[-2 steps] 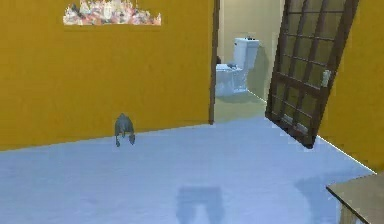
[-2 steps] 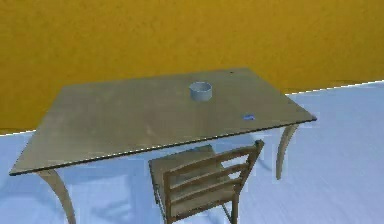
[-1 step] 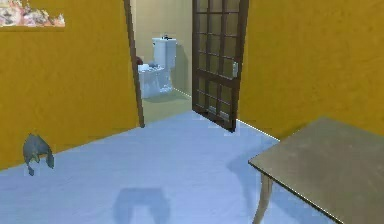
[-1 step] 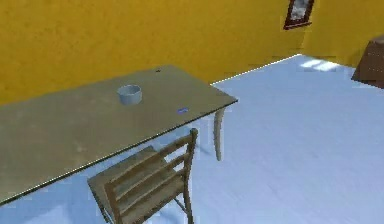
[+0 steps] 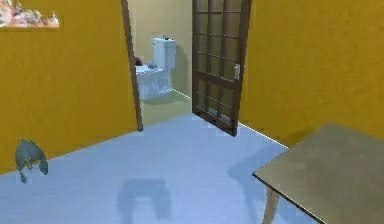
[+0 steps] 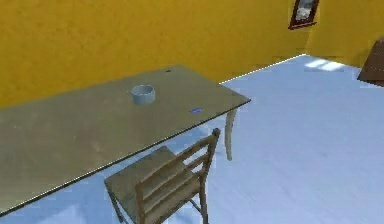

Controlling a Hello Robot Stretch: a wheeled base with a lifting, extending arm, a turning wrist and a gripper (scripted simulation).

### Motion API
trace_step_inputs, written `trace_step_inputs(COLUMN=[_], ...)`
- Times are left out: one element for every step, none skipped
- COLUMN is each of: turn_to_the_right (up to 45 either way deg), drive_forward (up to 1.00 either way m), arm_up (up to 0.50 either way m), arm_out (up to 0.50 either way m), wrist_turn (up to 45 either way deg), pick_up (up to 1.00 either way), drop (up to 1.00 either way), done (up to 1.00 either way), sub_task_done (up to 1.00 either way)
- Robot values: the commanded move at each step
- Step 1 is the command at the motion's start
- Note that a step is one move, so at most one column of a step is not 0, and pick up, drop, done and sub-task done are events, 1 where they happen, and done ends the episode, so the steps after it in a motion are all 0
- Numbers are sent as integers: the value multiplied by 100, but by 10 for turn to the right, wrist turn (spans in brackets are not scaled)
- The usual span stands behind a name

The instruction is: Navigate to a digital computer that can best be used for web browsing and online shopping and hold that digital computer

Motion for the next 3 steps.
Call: trace_step_inputs(turn_to_the_right=[-60, 0, 0], drive_forward=[0, 100, 100], arm_up=[0, 0, 0], arm_out=[0, 0, 0], wrist_turn=[0, 0, 0], pick_up=[0, 0, 0], drop=[0, 0, 0], done=[0, 0, 0], sub_task_done=[0, 0, 0])
